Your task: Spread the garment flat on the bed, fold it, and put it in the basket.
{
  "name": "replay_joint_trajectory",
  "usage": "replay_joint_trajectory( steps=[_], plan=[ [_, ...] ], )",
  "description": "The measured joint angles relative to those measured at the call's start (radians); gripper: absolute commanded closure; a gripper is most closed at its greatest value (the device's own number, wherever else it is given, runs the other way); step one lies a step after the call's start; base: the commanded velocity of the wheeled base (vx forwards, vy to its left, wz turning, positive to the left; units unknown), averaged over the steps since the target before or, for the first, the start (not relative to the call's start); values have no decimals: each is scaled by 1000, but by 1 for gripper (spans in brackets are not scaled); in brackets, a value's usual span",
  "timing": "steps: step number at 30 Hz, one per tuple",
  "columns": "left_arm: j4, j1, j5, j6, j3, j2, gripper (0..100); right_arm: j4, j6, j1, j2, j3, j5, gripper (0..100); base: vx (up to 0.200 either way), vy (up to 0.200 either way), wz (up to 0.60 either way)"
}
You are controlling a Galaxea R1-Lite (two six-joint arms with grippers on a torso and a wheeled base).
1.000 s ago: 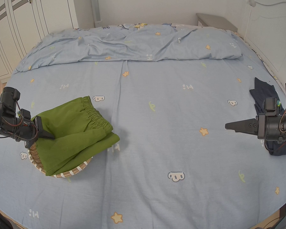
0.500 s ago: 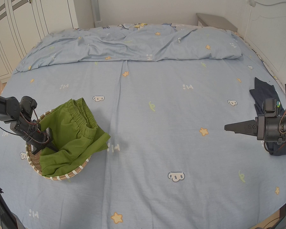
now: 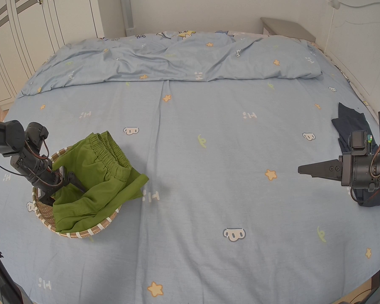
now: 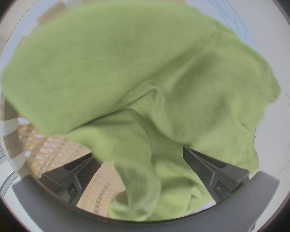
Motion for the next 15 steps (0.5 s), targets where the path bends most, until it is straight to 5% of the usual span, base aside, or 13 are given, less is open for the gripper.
replay_joint_trajectory(
  steps=[15],
  plan=[
    [62, -60, 130, 0, 30, -250, 0, 0, 0, 0, -3, -2, 0, 0, 0, 0, 0]
  ],
)
